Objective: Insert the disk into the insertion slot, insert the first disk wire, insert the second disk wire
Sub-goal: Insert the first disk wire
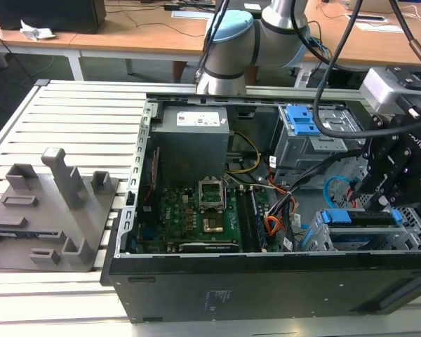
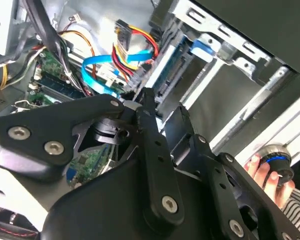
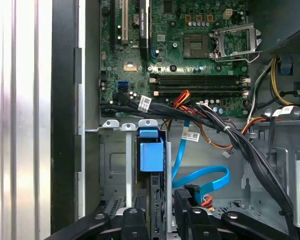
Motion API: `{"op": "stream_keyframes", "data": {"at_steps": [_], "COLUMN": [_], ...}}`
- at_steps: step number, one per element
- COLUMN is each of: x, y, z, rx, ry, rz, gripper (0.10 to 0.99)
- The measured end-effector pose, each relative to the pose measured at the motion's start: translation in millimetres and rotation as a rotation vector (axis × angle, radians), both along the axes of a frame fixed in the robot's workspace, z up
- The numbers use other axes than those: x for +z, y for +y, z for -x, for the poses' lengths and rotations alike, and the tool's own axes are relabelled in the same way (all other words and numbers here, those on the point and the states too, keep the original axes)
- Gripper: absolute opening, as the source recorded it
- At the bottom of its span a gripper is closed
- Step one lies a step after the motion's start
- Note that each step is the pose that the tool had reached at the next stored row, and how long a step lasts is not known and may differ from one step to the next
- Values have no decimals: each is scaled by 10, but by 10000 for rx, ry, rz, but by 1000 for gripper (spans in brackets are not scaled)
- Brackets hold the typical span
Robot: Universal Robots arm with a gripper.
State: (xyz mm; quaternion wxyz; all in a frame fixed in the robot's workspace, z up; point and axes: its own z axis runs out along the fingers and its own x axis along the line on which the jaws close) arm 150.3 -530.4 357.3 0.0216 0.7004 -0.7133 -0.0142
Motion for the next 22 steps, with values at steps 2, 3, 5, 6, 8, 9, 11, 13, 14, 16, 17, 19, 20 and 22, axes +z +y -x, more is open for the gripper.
{"op": "stream_keyframes", "data": {"at_steps": [2,3,5,6,8,9,11,13,14,16,17,19,20,22], "x": [12,39,149,147,131,111,84,8,-24,-52,-64,-63,-63,-63], "y": [16,16,36,80,158,174,196,250,251,249,248,247,248,248], "z": [0,0,-33,-102,-160,-159,-160,-160,-160,-160,-160,-160,-160,-160], "rx": [0,0,3,0,1,-2,-15,-50,-66,-85,-92,-93,-93,-93], "ry": [0,0,14,79,158,172,183,197,199,199,199,198,199,199], "rz": [39,36,35,35,11,6,7,5,6,7,10,18,19,20], "gripper": [361,361,361,361,361,361,361,361,361,361,361,361,361,278]}}
